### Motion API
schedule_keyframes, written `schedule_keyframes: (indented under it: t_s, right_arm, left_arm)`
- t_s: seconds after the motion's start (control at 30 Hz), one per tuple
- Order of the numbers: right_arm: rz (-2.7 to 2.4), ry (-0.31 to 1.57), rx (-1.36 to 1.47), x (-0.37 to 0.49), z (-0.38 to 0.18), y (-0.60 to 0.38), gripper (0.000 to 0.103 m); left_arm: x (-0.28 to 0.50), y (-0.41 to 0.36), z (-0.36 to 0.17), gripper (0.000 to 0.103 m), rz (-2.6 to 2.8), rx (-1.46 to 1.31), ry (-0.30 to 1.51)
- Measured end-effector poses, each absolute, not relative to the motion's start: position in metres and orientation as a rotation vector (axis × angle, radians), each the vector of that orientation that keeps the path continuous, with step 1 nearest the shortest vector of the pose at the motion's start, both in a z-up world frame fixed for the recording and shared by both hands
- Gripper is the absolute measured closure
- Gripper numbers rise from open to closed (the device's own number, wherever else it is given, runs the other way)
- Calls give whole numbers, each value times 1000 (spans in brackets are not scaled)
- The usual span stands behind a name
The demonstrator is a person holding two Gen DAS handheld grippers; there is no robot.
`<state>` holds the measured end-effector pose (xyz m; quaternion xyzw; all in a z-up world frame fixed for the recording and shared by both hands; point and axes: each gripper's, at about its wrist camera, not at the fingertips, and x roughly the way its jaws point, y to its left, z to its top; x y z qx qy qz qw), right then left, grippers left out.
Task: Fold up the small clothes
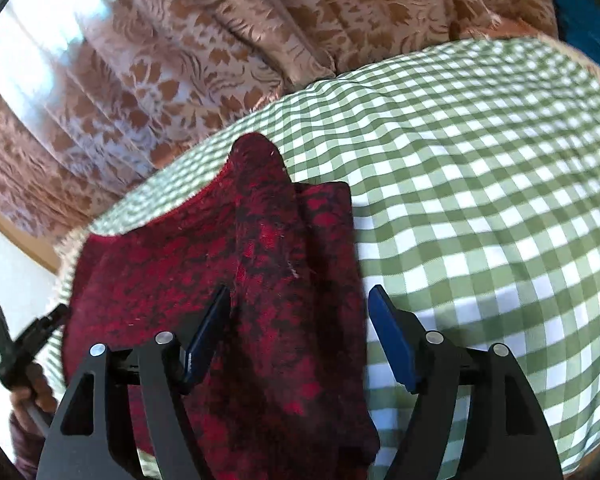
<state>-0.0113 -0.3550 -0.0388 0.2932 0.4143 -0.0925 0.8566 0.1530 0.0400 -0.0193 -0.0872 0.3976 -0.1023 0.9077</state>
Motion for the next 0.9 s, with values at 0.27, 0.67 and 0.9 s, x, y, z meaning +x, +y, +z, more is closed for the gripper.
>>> schedule_keyframes:
  t_s: [0.27, 0.67, 0.9]
  right_arm:
    - [-37, 907, 852, -30, -70, -363, 27]
    - [144, 943, 891, -40, -88, -340, 15]
    - [191, 931, 852, -26, -83, -324, 45]
  left_arm:
    - [116, -8, 5, 63, -567, -161, 824]
    - [105, -86, -38, 61, -622, -61, 976]
    - [112, -86, -49, 61, -605, -65, 1003]
